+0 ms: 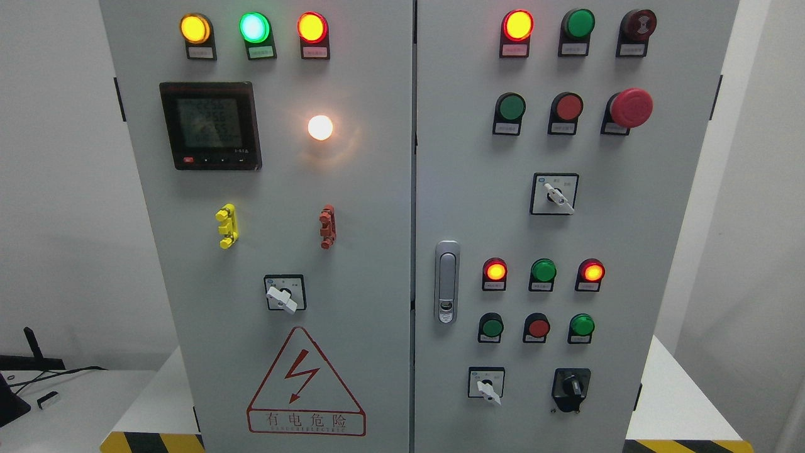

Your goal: Trip black knob to open circuit

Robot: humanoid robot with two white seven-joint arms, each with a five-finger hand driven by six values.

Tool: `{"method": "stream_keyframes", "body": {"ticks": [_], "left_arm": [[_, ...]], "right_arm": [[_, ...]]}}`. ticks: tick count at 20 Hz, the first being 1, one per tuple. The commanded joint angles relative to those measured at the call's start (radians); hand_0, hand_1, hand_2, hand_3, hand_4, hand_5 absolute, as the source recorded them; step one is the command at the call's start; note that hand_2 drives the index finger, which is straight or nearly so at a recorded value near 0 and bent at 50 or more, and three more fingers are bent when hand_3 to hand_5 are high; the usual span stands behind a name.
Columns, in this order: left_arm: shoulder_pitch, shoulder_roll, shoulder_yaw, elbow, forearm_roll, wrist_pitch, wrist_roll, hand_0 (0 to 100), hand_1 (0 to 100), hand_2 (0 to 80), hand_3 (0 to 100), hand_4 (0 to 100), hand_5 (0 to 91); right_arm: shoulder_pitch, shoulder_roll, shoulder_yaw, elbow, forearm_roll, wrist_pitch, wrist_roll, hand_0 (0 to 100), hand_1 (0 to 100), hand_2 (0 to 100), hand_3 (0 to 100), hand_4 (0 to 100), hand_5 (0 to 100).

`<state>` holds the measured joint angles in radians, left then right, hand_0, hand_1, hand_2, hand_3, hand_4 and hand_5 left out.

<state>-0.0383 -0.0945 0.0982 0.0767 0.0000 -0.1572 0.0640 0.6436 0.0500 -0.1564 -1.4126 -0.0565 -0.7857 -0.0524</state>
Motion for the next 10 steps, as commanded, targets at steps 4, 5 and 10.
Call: {"method": "stream_keyframes", "body": {"ticks": [4, 5, 10], "left_arm": [[0.0, 0.001, 0.0, 0.0, 0.005, 0.001, 0.0, 12, 39, 0.0, 0, 0, 0.0], [0.0, -0.001, 0.0, 0.0, 0.005, 0.001, 0.0, 12, 39, 0.0, 0, 0, 0.0], [0.0, -0.001, 0.0, 0.0, 0.005, 0.001, 0.0, 12, 39, 0.0, 0, 0, 0.0]], "right_arm": [[0.001, 0.001, -0.023, -0.367, 0.004, -0.058, 0.0, 33, 55, 37, 75, 78, 88], [-0.012, 0.002, -0.023, -0.379, 0.007, -0.043, 0.0, 33, 55, 37, 76, 78, 88], [-0.067, 0.022, -0.023, -0.433, 0.01, 0.069, -0.001, 31, 60, 37, 80, 81, 90]]}}
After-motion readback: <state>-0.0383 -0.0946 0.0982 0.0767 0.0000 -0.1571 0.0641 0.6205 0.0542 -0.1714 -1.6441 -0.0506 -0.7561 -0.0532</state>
